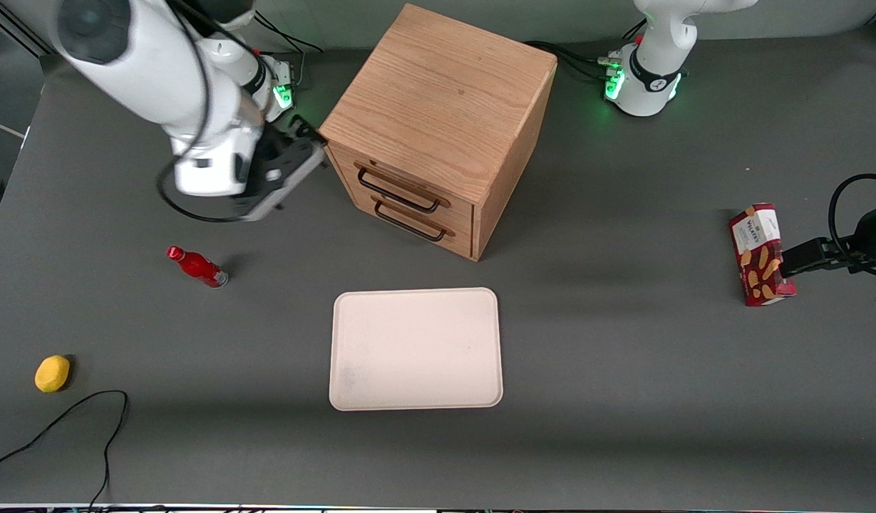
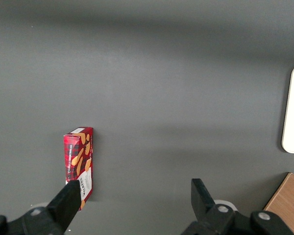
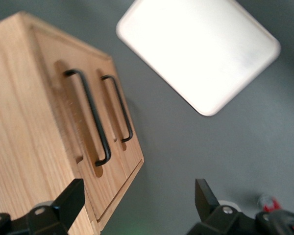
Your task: Open upper drawer
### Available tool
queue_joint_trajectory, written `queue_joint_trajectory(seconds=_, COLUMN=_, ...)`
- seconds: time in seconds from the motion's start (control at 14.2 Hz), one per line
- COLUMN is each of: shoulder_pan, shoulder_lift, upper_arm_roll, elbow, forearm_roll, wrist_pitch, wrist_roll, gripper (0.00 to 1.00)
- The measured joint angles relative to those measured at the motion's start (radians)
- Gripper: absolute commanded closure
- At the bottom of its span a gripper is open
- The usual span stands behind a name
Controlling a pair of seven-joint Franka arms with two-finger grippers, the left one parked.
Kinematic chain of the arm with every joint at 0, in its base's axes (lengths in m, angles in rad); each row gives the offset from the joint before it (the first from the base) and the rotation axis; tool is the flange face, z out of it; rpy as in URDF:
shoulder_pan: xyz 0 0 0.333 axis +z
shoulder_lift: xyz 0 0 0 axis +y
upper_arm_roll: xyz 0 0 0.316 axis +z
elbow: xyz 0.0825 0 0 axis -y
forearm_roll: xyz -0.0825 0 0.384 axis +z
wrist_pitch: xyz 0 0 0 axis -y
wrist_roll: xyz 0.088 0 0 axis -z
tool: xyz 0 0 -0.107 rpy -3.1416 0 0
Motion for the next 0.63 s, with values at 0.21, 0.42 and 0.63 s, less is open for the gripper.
queue_joint_trajectory(seconds=0.21, shoulder_pan=0.005, shoulder_lift=0.060, upper_arm_roll=0.016, elbow=-0.002, forearm_roll=0.006, wrist_pitch=-0.001, wrist_roll=-0.104, gripper=0.00)
queue_joint_trajectory(seconds=0.42, shoulder_pan=0.023, shoulder_lift=0.121, upper_arm_roll=0.016, elbow=-0.015, forearm_roll=0.016, wrist_pitch=0.022, wrist_roll=-0.131, gripper=0.00)
queue_joint_trajectory(seconds=0.63, shoulder_pan=0.046, shoulder_lift=0.143, upper_arm_roll=0.017, elbow=-0.081, forearm_roll=0.016, wrist_pitch=0.125, wrist_roll=-0.131, gripper=0.00)
